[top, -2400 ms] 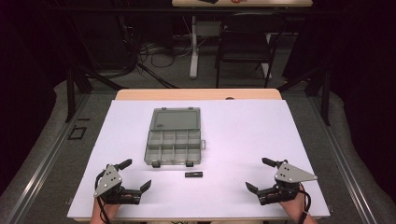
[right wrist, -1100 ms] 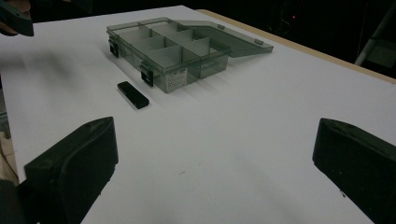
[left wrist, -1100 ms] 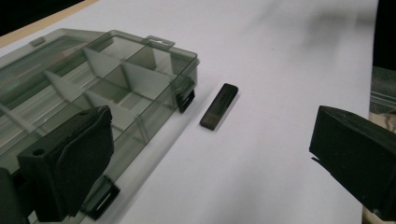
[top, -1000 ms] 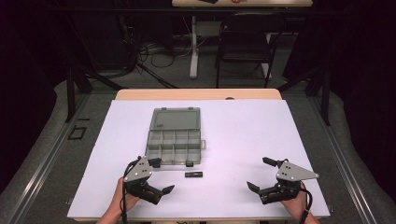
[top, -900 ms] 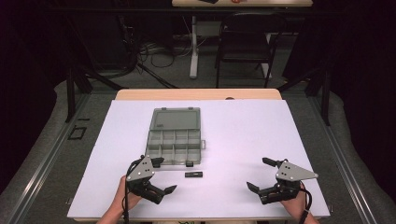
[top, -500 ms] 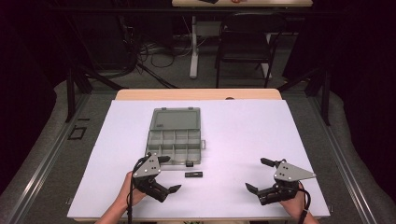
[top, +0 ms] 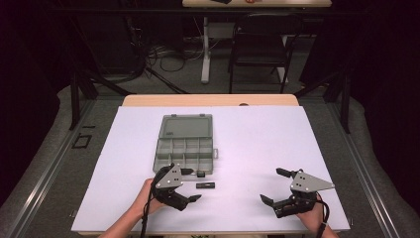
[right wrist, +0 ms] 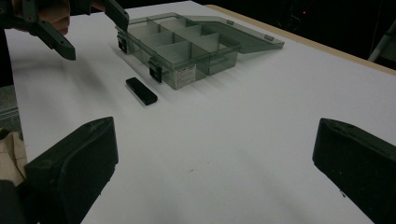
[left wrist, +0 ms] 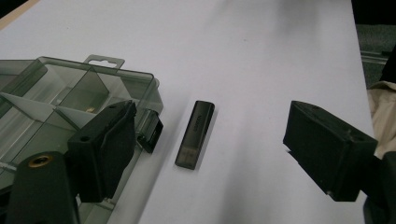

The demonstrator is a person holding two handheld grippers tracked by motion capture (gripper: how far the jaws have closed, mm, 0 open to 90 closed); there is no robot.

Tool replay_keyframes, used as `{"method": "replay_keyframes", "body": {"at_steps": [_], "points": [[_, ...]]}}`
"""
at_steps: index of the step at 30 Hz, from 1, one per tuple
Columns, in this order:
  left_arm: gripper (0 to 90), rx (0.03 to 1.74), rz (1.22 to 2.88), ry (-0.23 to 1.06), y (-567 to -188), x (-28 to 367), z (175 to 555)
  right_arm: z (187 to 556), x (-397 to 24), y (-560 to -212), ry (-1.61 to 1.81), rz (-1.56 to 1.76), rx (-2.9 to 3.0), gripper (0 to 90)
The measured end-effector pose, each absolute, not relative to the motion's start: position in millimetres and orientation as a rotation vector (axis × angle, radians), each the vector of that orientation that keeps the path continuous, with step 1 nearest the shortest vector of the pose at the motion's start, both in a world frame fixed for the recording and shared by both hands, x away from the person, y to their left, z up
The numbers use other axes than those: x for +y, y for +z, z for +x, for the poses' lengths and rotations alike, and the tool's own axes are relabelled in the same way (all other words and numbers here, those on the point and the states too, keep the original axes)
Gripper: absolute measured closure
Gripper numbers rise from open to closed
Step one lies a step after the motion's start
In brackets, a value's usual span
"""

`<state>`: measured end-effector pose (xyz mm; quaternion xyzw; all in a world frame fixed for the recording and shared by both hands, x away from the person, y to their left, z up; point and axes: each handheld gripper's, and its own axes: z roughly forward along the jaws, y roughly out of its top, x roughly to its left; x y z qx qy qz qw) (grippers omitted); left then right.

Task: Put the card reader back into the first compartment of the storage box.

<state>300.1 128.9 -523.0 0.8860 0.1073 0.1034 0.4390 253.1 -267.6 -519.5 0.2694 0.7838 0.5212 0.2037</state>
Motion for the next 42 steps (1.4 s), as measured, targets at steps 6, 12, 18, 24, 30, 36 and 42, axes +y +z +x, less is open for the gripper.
{"method": "replay_keyframes", "body": {"at_steps": [6,12,18,24,30,36,42], "points": [[31.7,0.255,2.238,0.209,-528,127,310,253,-267,-520,1.45,0.747,2.195,0.0],[45.2,0.198,2.321,0.165,-533,116,321,253,-266,-521,1.44,0.745,2.206,0.0],[57.0,0.16,2.381,0.118,-534,110,331,253,-265,-522,1.439,0.735,2.22,0.0],[62.8,0.14,2.421,0.106,-538,107,337,252,-265,-521,1.438,0.722,2.222,0.0],[65.2,0.133,2.444,0.086,-538,105,345,252,-264,-522,1.431,0.716,2.235,0.0],[67.7,0.113,2.48,0.068,-545,99,348,252,-265,-522,1.432,0.717,2.231,0.0],[69.7,0.104,2.507,0.046,-548,99,353,252,-264,-522,1.43,0.709,2.238,0.0]]}}
